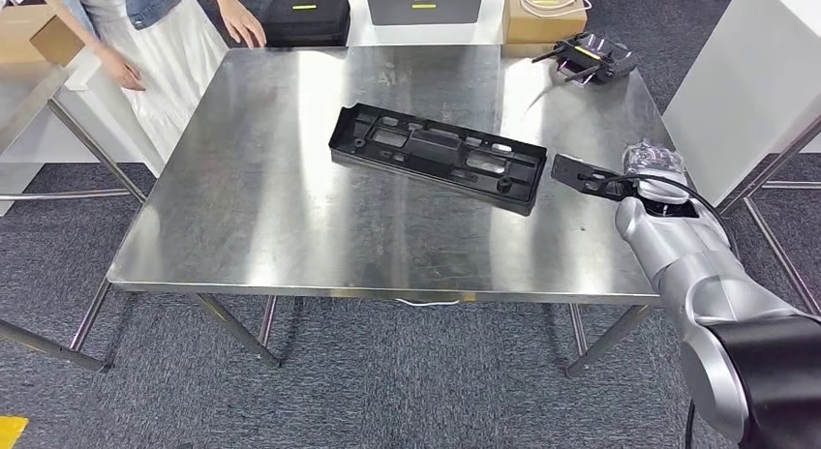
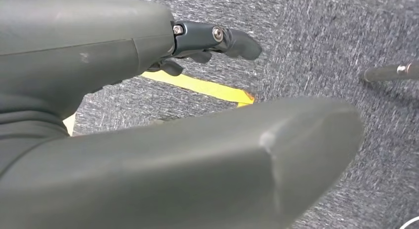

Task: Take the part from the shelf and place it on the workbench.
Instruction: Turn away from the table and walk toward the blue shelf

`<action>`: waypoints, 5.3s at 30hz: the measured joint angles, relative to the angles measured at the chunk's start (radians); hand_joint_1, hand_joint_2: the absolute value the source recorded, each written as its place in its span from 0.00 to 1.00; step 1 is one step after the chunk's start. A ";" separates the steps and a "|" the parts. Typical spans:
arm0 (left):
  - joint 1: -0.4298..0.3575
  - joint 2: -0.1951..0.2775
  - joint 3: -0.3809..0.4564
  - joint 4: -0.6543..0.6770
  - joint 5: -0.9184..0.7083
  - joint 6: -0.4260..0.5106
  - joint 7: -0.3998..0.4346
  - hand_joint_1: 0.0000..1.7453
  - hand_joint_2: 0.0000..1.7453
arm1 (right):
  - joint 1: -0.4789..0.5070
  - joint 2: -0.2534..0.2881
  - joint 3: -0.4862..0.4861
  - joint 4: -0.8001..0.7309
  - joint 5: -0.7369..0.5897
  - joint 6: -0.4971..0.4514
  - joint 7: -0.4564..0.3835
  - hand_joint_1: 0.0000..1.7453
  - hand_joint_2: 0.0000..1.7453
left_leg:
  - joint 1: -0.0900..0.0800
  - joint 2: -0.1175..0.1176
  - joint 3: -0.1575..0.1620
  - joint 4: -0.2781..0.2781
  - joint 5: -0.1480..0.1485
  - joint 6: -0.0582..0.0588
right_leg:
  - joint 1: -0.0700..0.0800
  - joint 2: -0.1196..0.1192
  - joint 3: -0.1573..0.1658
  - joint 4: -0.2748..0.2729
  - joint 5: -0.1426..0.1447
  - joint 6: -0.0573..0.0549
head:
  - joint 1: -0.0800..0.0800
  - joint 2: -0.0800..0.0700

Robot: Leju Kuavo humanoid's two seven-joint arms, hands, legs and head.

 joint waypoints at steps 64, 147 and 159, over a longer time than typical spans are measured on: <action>-0.030 -0.024 0.043 0.002 -0.124 0.029 -0.009 0.00 0.00 | 0.880 0.123 -0.516 0.073 -0.310 -0.372 -0.101 0.00 1.00 | 0.001 -0.004 -0.063 0.070 -0.002 -0.027 | 0.023 -0.023 0.112 -0.068 -0.046 -0.035 | -0.004 0.000; -0.113 -0.059 0.013 -0.007 -0.230 0.050 0.049 0.00 0.00 | 1.024 0.215 -0.732 0.115 -0.397 -0.219 -0.149 0.00 1.00 | -0.010 0.011 0.077 -0.199 0.163 -0.005 | -0.011 -0.001 0.188 -0.027 -0.120 0.063 | 0.008 0.000; -0.100 -0.063 0.013 -0.005 -0.234 0.050 0.050 0.00 0.00 | 1.028 0.214 -0.732 0.117 -0.396 -0.218 -0.137 0.00 1.00 | 0.015 0.007 0.084 0.065 -0.003 -0.018 | 0.019 -0.012 0.058 -0.047 -0.016 -0.020 | -0.003 0.000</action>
